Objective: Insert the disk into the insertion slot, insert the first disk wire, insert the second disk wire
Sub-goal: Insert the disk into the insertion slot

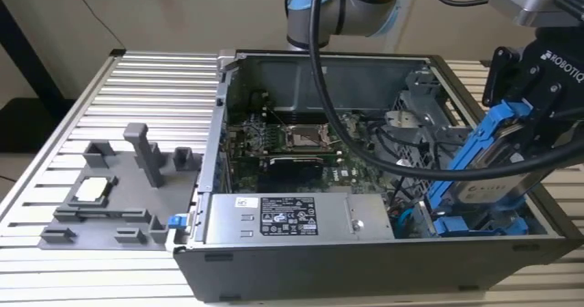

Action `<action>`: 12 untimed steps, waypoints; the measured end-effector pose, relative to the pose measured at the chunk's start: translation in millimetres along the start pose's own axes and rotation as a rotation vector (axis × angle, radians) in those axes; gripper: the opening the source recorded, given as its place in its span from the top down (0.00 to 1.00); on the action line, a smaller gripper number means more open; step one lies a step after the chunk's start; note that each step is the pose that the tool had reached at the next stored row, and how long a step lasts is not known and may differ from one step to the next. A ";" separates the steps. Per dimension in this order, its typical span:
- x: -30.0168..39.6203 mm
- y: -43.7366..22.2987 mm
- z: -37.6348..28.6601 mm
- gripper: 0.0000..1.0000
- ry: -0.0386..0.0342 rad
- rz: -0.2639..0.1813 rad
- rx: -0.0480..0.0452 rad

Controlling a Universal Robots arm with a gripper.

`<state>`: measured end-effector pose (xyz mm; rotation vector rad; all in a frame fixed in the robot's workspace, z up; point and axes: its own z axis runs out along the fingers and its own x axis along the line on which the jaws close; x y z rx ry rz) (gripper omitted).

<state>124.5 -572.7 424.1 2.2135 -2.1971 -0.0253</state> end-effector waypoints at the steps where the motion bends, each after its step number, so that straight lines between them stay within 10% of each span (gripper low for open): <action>1: 0.0 -0.2 0.7 0.67 0.0000 -0.001 0.0001; 12: 0.0 -3.1 8.6 0.67 -0.0005 -0.011 0.0001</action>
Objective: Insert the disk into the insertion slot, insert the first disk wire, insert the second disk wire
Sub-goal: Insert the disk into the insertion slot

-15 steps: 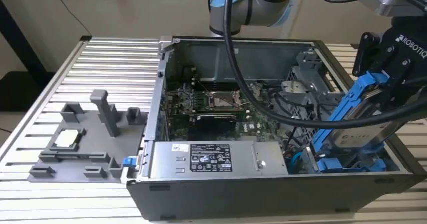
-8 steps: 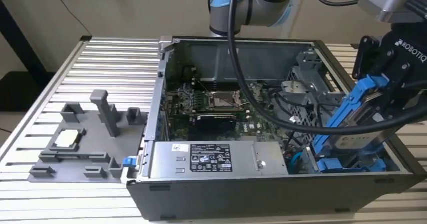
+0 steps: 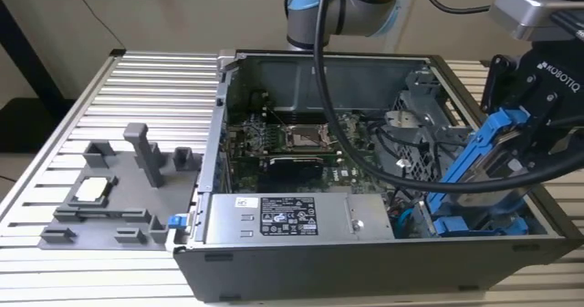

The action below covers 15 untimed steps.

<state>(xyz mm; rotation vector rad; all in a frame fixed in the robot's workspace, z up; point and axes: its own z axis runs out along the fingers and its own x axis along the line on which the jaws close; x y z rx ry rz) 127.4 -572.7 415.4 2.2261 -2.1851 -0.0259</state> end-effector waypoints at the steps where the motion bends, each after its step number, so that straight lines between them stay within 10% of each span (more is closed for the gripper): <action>1: 0.0 -0.1 1.0 0.67 -0.0001 0.000 0.0000; 15: -0.1 -3.0 15.4 0.67 -0.0015 0.000 -0.0001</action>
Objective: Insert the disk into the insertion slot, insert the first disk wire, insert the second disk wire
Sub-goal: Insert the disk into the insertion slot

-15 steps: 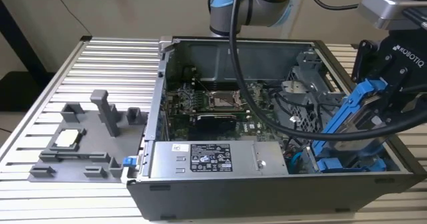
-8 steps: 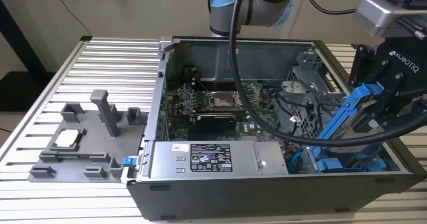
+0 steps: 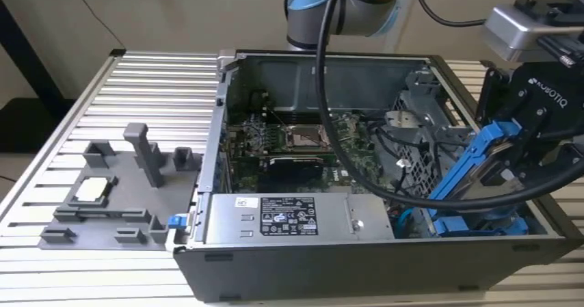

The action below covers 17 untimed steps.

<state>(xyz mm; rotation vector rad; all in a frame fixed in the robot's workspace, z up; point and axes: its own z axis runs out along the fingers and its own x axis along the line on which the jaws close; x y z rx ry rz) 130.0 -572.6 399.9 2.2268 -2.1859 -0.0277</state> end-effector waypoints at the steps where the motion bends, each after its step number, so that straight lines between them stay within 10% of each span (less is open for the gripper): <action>1: 0.0 -0.4 1.6 0.67 0.0002 0.000 0.0001; 17: -0.1 -3.7 29.1 0.67 0.0001 0.000 0.0001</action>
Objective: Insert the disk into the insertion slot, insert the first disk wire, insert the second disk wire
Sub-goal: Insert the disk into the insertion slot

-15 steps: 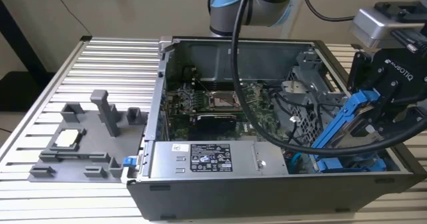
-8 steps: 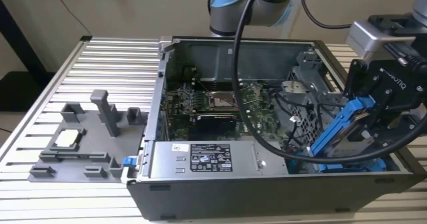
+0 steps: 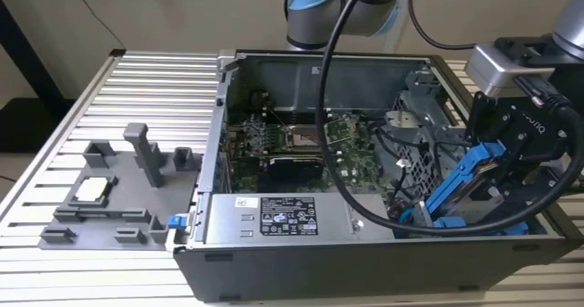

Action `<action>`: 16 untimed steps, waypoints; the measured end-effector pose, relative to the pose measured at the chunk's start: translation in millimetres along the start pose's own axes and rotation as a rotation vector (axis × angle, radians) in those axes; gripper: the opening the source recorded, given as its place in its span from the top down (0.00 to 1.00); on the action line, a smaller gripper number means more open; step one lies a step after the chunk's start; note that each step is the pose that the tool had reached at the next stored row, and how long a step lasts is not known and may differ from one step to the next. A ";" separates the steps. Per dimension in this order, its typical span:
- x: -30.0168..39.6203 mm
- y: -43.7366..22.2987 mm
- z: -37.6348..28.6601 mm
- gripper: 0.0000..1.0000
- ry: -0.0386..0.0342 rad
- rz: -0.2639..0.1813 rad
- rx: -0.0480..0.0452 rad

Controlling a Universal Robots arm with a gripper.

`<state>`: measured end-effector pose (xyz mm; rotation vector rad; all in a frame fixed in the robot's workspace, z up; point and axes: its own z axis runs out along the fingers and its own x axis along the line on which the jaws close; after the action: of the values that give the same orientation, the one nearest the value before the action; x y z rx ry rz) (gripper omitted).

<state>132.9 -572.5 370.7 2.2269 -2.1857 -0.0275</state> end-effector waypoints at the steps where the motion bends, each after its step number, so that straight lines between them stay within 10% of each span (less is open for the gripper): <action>1: 0.0 0.0 1.3 0.67 -0.0001 0.000 0.0001; 16: -0.1 0.1 -4.8 0.59 0.0003 0.000 0.0002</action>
<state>132.9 -572.3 375.5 2.2269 -2.1858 -0.0269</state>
